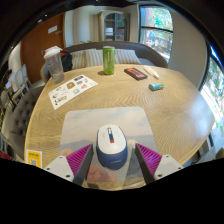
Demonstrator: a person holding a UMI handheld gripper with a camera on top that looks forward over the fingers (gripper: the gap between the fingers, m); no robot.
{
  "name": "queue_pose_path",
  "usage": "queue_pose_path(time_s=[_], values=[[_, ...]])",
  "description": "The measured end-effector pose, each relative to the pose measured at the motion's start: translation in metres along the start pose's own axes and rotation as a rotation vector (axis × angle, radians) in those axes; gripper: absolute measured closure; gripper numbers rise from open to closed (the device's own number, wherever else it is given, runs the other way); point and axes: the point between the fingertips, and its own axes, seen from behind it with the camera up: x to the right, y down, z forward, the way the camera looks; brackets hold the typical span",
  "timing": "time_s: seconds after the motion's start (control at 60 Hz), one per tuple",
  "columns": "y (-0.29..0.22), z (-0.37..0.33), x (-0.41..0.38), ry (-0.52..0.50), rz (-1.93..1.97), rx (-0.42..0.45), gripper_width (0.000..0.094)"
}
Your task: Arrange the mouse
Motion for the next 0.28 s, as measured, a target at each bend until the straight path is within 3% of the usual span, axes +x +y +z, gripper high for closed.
queue_pose_path(time_s=[0.283], values=[[0.036,-0.081,-0.028,0.103,0.077,-0.035,0.0087]])
